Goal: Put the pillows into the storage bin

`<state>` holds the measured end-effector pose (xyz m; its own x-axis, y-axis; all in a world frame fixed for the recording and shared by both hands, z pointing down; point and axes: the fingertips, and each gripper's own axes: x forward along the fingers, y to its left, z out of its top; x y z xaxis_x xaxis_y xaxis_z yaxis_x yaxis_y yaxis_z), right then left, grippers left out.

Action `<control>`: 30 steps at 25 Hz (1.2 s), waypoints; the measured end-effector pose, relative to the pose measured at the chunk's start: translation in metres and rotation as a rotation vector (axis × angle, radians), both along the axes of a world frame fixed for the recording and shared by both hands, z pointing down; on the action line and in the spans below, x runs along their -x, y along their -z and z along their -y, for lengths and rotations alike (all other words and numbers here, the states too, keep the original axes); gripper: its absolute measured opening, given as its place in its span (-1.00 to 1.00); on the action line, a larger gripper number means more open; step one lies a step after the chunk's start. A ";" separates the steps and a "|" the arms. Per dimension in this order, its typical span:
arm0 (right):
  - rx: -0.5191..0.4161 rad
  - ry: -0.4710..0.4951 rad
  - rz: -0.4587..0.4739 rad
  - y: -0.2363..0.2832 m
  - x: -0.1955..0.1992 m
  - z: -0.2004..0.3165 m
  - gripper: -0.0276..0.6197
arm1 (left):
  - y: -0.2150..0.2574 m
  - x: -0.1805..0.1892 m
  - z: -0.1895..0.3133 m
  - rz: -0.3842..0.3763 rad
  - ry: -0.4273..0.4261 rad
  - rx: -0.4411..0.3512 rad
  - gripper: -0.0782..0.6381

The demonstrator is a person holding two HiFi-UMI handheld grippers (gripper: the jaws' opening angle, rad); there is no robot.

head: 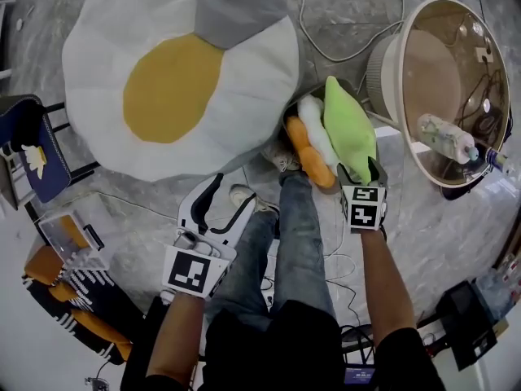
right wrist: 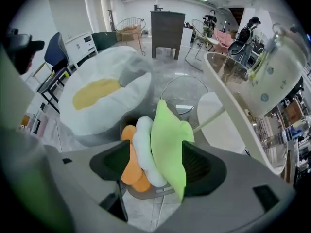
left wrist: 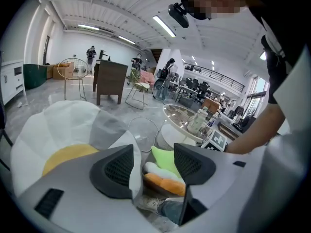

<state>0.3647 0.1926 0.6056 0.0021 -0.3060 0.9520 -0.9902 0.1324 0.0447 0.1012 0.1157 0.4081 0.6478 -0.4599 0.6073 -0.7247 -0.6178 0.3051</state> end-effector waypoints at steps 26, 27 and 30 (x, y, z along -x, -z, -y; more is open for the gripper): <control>-0.763 0.310 0.408 0.485 0.252 0.139 -0.44 | 0.335 0.241 -0.041 0.028 0.516 -0.519 -0.21; -0.790 0.328 0.428 0.502 0.261 0.138 -0.50 | 0.346 0.248 -0.046 0.034 0.531 -0.540 -0.25; -0.857 0.384 0.481 0.547 0.282 0.129 -0.65 | 0.377 0.261 -0.062 0.023 0.585 -0.591 -0.33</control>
